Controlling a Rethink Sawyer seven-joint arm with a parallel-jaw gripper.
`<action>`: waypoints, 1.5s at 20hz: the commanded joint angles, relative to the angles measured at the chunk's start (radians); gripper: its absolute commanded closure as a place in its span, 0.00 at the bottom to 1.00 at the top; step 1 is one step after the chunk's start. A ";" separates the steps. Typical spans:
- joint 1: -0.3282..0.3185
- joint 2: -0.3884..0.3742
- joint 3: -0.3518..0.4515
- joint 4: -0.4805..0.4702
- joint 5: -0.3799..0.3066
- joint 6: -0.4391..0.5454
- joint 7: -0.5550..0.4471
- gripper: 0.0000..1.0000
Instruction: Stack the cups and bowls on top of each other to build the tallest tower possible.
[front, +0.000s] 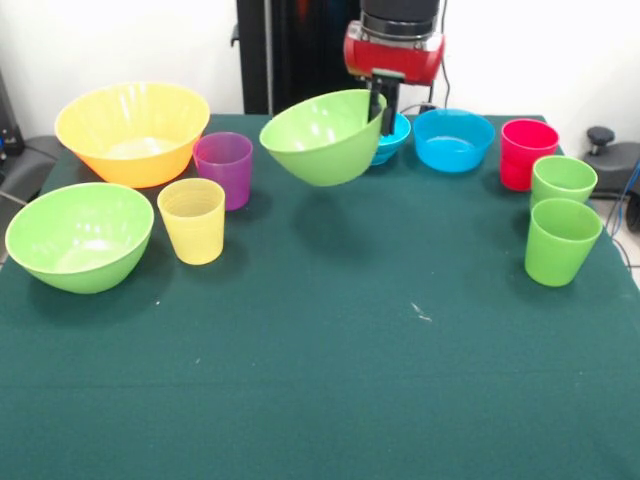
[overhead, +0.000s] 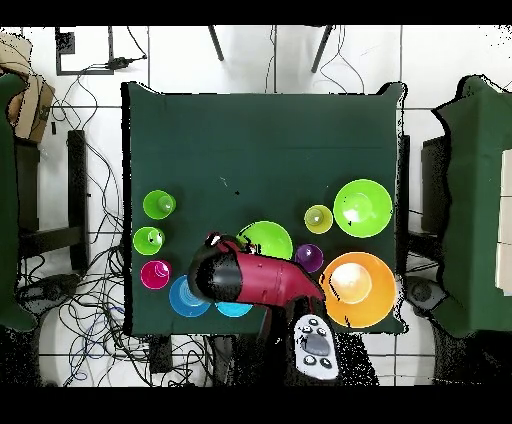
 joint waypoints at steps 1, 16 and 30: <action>0.066 0.082 0.068 -0.135 0.053 0.045 0.146 1.00; 0.150 0.214 0.072 -0.458 0.064 0.232 0.061 1.00; 0.129 0.261 0.092 -0.633 -0.004 0.406 -0.037 1.00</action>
